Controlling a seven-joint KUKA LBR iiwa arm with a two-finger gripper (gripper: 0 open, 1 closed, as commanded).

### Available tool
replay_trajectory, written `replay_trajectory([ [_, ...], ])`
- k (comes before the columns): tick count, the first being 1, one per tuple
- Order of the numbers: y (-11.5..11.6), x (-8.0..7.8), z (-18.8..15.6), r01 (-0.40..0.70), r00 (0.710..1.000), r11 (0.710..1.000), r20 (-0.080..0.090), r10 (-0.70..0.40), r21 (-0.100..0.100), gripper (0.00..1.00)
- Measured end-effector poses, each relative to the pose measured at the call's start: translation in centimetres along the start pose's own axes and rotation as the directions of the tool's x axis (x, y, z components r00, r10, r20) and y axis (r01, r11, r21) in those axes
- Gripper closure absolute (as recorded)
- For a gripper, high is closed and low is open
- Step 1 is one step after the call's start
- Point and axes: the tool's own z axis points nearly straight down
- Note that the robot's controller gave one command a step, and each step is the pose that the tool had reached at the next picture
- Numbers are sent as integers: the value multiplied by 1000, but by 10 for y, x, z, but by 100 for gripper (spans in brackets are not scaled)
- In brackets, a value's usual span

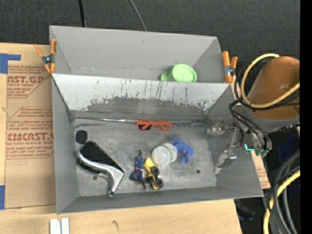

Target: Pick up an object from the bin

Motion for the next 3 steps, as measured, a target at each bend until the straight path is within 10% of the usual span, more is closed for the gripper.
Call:
replay_trajectory([
  [2,17,-12,24,128,992,992,16,-128,6,0],
  [3,60,-24,53,504,864,864,6,-504,3,0],
])
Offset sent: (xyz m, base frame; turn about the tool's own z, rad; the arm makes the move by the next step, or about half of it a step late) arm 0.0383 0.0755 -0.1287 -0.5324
